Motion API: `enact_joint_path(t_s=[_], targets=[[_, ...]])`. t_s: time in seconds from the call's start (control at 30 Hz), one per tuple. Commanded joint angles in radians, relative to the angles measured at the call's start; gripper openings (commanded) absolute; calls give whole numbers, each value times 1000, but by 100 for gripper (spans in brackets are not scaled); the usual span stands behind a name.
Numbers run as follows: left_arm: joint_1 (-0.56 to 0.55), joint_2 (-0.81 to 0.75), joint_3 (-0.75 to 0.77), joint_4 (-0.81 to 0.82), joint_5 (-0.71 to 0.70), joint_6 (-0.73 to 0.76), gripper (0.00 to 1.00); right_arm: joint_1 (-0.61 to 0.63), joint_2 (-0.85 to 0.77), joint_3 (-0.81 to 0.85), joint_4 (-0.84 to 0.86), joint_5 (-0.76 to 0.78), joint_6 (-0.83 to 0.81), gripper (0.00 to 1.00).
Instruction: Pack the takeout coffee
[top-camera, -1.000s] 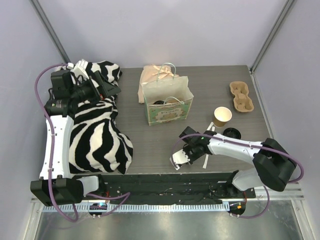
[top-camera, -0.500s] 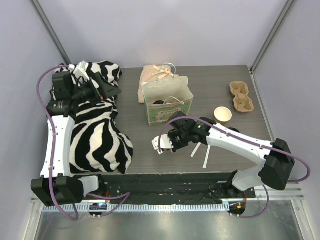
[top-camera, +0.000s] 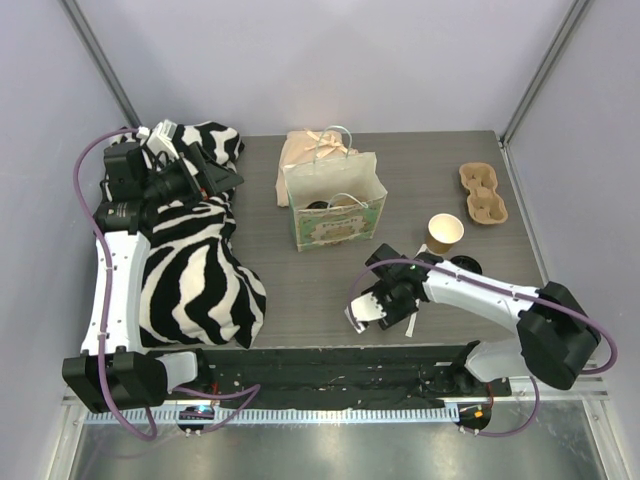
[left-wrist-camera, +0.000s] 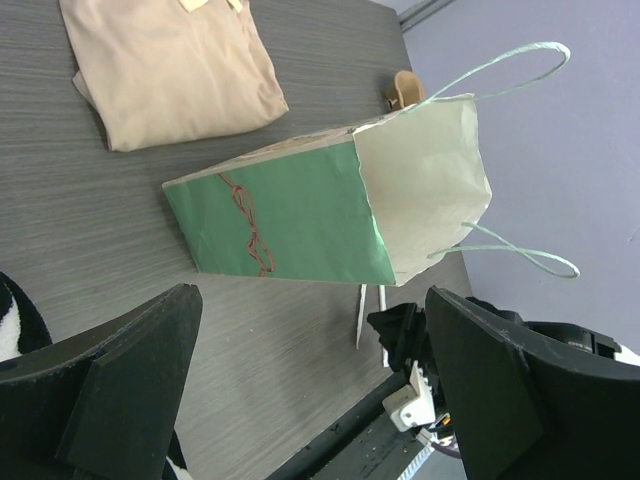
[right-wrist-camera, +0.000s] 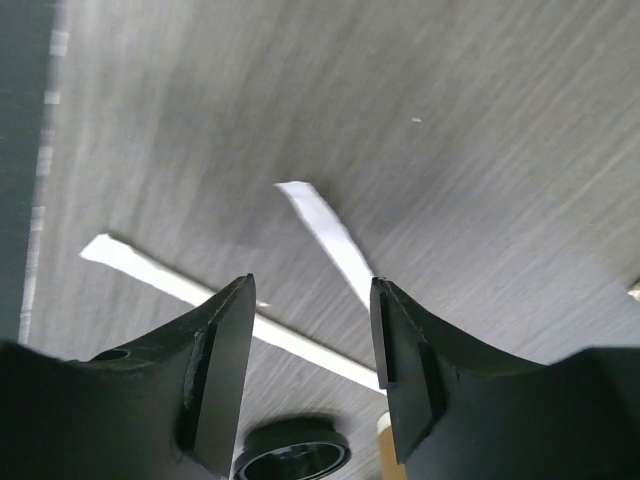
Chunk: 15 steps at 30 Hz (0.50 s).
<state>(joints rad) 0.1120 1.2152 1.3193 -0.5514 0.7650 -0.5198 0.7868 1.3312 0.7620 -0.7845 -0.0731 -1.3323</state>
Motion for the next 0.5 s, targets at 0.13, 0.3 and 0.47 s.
enact_joint_path(t_s=[0.13,0.3,0.47], targets=[[6,-2,15,38,40,-5,100,-57,85,7,136,-13,-106,50],[6,4,24,24,37,13,100,-77,129,-16,142,-24,-149,28],[6,10,35,15,36,27,100,-72,118,-39,140,-59,-163,14]])
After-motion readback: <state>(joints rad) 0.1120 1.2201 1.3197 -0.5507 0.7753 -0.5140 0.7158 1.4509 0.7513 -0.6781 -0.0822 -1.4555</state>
